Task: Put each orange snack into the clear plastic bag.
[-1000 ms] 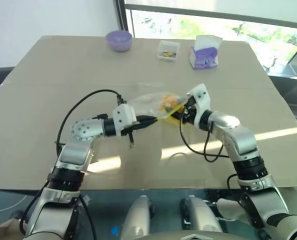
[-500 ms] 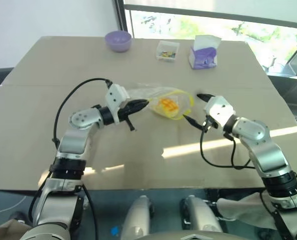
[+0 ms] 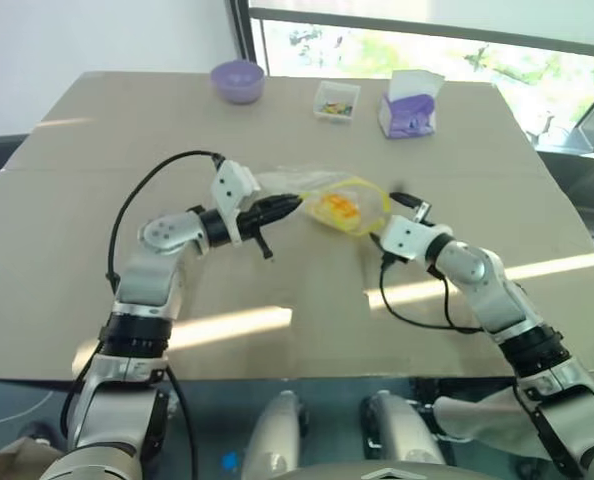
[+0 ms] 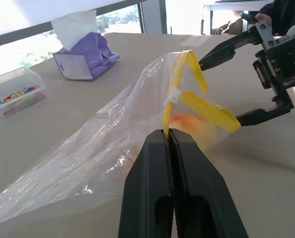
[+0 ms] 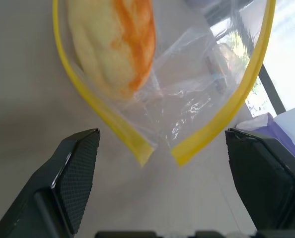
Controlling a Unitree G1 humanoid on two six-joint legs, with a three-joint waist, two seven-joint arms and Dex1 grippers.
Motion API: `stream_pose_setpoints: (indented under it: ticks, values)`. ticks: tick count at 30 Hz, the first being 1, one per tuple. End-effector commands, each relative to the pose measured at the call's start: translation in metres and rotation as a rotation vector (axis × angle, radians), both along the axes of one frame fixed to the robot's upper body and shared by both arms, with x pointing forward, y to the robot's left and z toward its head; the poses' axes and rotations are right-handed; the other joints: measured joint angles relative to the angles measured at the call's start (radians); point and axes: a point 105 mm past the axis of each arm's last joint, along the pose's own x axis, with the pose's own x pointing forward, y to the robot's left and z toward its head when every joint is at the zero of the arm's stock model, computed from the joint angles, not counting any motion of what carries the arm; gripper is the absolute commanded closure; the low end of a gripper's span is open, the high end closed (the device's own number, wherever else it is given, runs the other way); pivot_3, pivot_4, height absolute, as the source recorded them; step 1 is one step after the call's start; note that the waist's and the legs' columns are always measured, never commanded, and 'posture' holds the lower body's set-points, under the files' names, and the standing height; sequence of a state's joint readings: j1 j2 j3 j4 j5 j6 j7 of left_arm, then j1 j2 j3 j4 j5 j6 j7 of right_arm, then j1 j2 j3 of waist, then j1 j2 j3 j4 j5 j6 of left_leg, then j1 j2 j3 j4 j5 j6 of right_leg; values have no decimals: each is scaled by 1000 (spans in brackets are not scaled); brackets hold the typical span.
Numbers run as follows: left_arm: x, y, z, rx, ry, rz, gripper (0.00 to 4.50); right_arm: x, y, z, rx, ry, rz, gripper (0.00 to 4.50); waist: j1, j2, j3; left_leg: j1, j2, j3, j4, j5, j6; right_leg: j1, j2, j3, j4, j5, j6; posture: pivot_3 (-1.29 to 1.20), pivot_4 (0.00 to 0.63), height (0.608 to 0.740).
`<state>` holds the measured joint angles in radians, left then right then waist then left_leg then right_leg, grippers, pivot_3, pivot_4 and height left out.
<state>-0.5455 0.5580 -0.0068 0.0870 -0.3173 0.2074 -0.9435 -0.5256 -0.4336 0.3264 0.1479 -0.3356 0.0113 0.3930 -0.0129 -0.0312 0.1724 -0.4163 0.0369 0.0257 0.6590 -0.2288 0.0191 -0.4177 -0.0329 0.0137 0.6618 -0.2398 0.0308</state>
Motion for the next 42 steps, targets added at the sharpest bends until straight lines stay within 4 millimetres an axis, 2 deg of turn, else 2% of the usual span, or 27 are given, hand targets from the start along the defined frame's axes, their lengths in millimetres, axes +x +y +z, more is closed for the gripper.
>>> stream_pose_setpoints:
  ticks: [1, 6, 7, 9, 12, 13, 14, 15, 16, 17, 24, 25, 28, 31, 34, 36, 37, 38, 39, 41, 42]
  values:
    - [-6, 2, 15, -5, -57, -6, 4500, 2, 2, 31, 125, -67, 17, 189, 0, 0, 0, 0, 0, 0, 0, 0, 0, 0, 0, 0, 0, 0, 0, 0, 150, 733]
    - [-7, 4, 14, -2, -55, 0, 4500, -3, 8, 31, 160, -39, 70, 189, 0, 0, 0, 0, 0, 0, 0, 0, 0, 0, 0, 0, 0, 0, 0, 0, 150, 733]
    - [-8, 4, 14, -2, -56, 1, 4500, -3, 8, 30, 165, -27, 76, 428, 0, 0, 0, 0, 0, 0, 0, 0, 0, 0, 0, 0, 0, 0, 0, 0, 150, 733]
    - [-8, 4, 14, -1, -57, 0, 4500, -4, 9, 29, 169, -11, 88, 1008, 0, 0, 0, 0, 0, 0, 0, 0, 0, 0, 0, 0, 0, 0, 0, 0, 150, 733]
    - [-9, 4, 13, 0, -59, -4, 4500, -4, 9, 27, 155, -7, 94, 2439, 0, 0, 0, 0, 0, 0, 0, 0, 0, 0, 0, 0, 0, 0, 0, 0, 150, 733]
    - [-10, 4, 14, 1, -61, -6, 4500, -4, 8, 26, 152, -6, 93, 2654, 0, 0, 0, 0, 0, 0, 0, 0, 0, 0, 0, 0, 0, 0, 0, 0, 150, 733]
    - [-10, 4, 14, 0, -63, -8, 4500, -3, 8, 26, 147, -5, 91, 3287, 0, 0, 0, 0, 0, 0, 0, 0, 0, 0, 0, 0, 0, 0, 0, 0, 150, 733]
    - [-10, 4, 14, -1, -64, -10, 4500, -2, 7, 25, 140, -7, 89, 3287, 0, 0, 0, 0, 0, 0, 0, 0, 0, 0, 0, 0, 0, 0, 0, 0, 150, 733]
    - [-10, 4, 14, -1, -65, -11, 4500, -2, 6, 25, 128, -13, 86, 3905, 0, 0, 0, 0, 0, 0, 0, 0, 0, 0, 0, 0, 0, 0, 0, 0, 150, 733]
    - [-10, 4, 14, 0, -66, -11, 4500, -1, 5, 25, 120, -17, 83, 4098, 0, 0, 0, 0, 0, 0, 0, 0, 0, 0, 0, 0, 0, 0, 0, 0, 150, 733]
    - [-10, 6, 17, -2, -79, -12, 4500, 4, -1, 24, 113, -20, 57, 4098, 0, 0, 0, 0, 0, 0, 0, 0, 0, 0, 0, 0, 0, 0, 0, 0, 150, 733]
    - [-10, 6, 18, -6, -81, -11, 4500, 5, -3, 24, 116, -20, 49, 4319, 0, 0, 0, 0, 0, 0, 0, 0, 0, 0, 0, 0, 0, 0, 0, 0, 150, 733]
    - [-9, 6, 19, -15, -81, -7, 4500, 6, -6, 26, 121, -23, 34, 4319, 0, 0, 0, 0, 0, 0, 0, 0, 0, 0, 0, 0, 0, 0, 0, 0, 150, 733]
    - [-7, 7, 20, -25, -72, 3, 4500, 4, -10, 27, 78, -60, 27, 4319, 0, 0, 0, 0, 0, 0, 0, 0, 0, 0, 0, 0, 0, 0, 0, 0, 150, 733]
    - [-2, 9, 21, -42, -56, 29, 4500, -2, -9, 20, 74, 6, 61, 4319, 0, 0, 0, 0, 0, 0, 0, 0, 0, 0, 0, 0, 0, 0, 0, 0, 150, 733]
    - [1, 11, 26, -75, -44, 45, 4500, -3, -12, 23, 98, 16, 58, 4319, 0, 0, 0, 0, 0, 0, 0, 0, 0, 0, 0, 0, 0, 0, 0, 0, 150, 733]
    - [2, 12, 30, -99, -36, 52, 4500, -5, -14, 25, 108, 15, 54, 3798, 1, 0, 0, 0, 0, -1, 0, 0, 0, 0, 0, -1, 0, 0, 0, 0, 150, 733]
    - [3, 13, 33, -123, -26, 58, 4500, -6, -16, 27, 118, 12, 49, 3554, 0, 0, 0, 0, 0, -1, 0, 0, 0, 0, 0, -1, 1, 0, 0, 0, 150, 733]
    - [5, 14, 37, -152, -19, 63, 4500, -6, -19, 30, 122, -2, 37, 2964, 0, 0, 0, 0, 0, -1, 0, 0, 0, 0, 0, 0, 1, 0, 0, 0, 150, 733]
    - [10, 22, 53, -291, 28, 84, 4500, -10, -23, 36, 144, -10, 33, 2115, 0, 0, 0, 0, 0, -1, 0, 0, 0, 0, 0, 0, 1, 0, 0, 0, 150, 733]
    - [12, 25, 58, -343, 50, 91, 4500, -11, -25, 39, 151, -14, 31, 2115, 0, 0, 0, 0, 0, -1, 1, 0, 0, 0, 0, -1, 1, 0, 0, 0, 150, 733]
